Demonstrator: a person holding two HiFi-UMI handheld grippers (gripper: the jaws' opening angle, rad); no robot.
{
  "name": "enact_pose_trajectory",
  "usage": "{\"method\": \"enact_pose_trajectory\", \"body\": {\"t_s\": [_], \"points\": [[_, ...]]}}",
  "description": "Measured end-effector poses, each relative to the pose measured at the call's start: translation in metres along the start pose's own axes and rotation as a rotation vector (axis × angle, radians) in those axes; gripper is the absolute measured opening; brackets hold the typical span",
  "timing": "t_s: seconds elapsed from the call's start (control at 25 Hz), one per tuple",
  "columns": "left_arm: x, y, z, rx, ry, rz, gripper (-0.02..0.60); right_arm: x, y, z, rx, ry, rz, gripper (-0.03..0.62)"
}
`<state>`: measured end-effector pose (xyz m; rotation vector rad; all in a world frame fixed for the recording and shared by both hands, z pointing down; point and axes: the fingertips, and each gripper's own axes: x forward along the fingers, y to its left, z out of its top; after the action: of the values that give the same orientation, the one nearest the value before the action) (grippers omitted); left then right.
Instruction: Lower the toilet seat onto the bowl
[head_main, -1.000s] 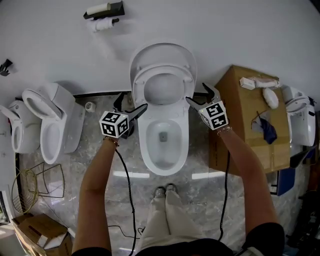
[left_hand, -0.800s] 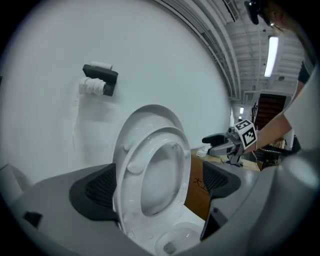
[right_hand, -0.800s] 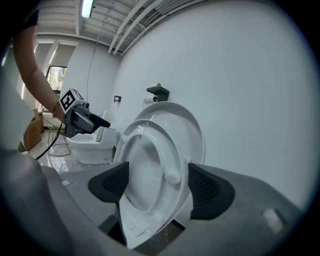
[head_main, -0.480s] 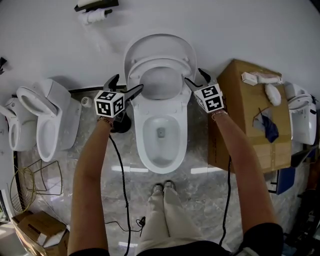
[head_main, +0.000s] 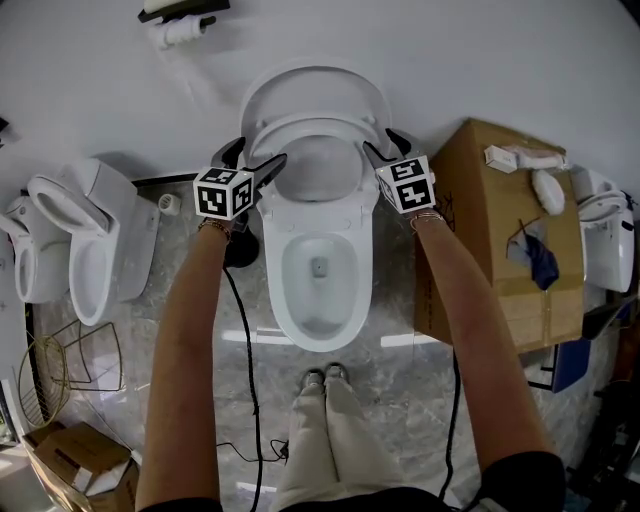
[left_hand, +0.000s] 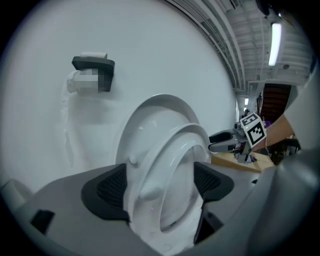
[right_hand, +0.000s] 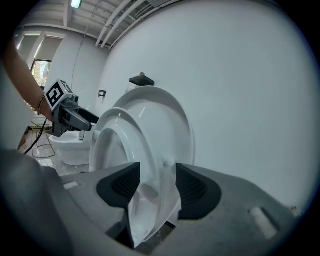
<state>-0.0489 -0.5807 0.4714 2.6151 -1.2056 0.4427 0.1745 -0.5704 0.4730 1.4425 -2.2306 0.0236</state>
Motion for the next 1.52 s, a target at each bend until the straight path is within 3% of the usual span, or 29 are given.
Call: {"method": "enact_pose_trajectory", "body": {"t_s": [0.08, 0.32, 0.68, 0.84, 1.0, 1.52], "points": [[0.007, 0.000, 0.000, 0.042, 0.019, 0.022, 0.356, 0.006, 0.003, 0.000, -0.012, 0.020, 0.009, 0.221], [0.016, 0.004, 0.013, 0.047, 0.013, 0.035, 0.256, 0.014, 0.012, 0.006, 0.000, 0.029, 0.012, 0.183], [0.016, 0.005, 0.015, -0.026, 0.006, 0.049, 0.247, 0.012, 0.005, 0.005, -0.011, 0.031, -0.024, 0.110], [0.014, 0.013, 0.015, -0.050, -0.005, 0.076, 0.173, 0.014, 0.002, 0.003, -0.013, 0.033, -0.014, 0.104], [0.012, 0.014, 0.015, -0.079, -0.024, 0.095, 0.159, 0.009, 0.002, 0.001, 0.011, 0.039, -0.005, 0.092], [-0.011, 0.004, 0.011, -0.095, -0.075, 0.039, 0.146, -0.012, 0.011, -0.001, 0.065, -0.007, -0.016, 0.078]]}}
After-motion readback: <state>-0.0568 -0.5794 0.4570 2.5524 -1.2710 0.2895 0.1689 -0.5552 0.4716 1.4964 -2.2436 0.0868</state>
